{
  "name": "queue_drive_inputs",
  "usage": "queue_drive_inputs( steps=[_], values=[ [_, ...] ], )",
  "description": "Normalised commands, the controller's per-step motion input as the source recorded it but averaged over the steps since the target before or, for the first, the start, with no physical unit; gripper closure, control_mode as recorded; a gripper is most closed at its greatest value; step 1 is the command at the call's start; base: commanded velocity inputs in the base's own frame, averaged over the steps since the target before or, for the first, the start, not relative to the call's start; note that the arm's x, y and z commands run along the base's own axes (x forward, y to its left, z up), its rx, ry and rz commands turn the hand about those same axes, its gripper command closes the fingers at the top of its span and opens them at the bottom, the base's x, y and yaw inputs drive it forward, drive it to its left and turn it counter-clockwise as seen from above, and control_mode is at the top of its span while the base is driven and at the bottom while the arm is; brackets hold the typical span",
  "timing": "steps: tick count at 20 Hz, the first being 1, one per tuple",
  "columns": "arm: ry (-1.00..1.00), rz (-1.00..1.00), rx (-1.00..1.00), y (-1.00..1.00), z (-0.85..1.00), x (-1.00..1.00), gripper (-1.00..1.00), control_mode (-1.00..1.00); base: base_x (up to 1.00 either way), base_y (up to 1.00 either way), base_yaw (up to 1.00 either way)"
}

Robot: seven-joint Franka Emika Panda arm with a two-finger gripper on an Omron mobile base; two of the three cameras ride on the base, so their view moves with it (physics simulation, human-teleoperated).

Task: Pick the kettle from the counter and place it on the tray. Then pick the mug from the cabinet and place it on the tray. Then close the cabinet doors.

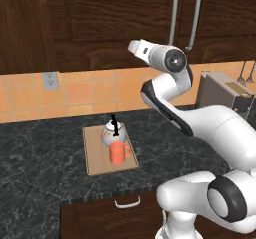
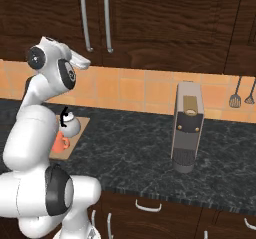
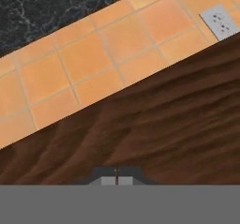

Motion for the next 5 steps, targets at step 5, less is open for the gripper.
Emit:
queue_drive_inputs(
  steps=[5],
  values=[
    [0.02,0.06,-0.02,-0.12,-0.28,0.7,1.0,-1.0,0.0,0.0,0.0]
  ],
)
